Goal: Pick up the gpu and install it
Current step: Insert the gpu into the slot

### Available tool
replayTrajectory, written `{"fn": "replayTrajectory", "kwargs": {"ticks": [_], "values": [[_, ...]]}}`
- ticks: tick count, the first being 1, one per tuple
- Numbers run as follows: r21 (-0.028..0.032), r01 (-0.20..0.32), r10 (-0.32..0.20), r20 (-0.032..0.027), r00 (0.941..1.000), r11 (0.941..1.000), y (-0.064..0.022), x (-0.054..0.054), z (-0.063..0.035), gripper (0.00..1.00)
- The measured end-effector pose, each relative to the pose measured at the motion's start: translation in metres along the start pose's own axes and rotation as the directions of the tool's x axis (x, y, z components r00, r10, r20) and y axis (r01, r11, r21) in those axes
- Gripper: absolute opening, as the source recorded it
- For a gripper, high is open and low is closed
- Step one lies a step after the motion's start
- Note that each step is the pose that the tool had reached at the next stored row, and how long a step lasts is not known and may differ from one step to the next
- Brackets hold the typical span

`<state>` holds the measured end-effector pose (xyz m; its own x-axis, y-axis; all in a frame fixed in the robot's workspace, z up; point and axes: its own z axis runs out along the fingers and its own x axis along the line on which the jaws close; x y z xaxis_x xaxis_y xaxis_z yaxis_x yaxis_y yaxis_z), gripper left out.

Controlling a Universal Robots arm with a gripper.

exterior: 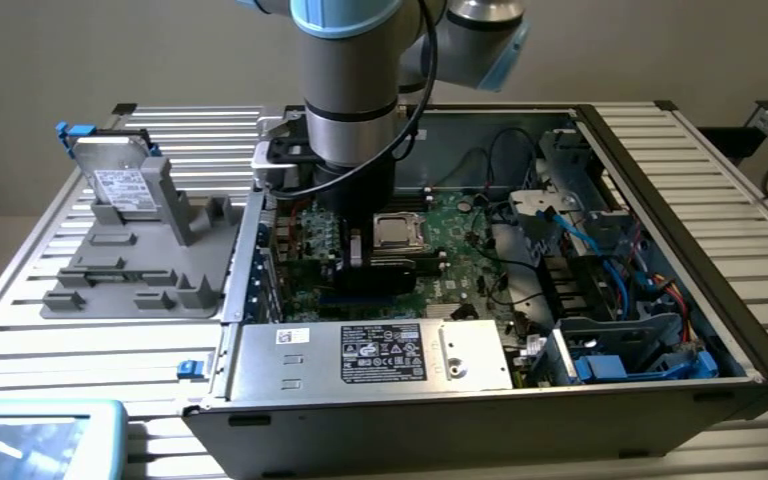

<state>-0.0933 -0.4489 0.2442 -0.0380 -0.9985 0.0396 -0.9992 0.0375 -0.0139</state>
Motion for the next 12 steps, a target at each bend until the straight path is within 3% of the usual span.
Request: {"fn": "replayTrajectory", "kwargs": {"ticks": [12], "values": [[0.0009,0.009,-0.009,0.0002,1.0000,1.0000,-0.0003,0.0007,0.0000,0.28]]}}
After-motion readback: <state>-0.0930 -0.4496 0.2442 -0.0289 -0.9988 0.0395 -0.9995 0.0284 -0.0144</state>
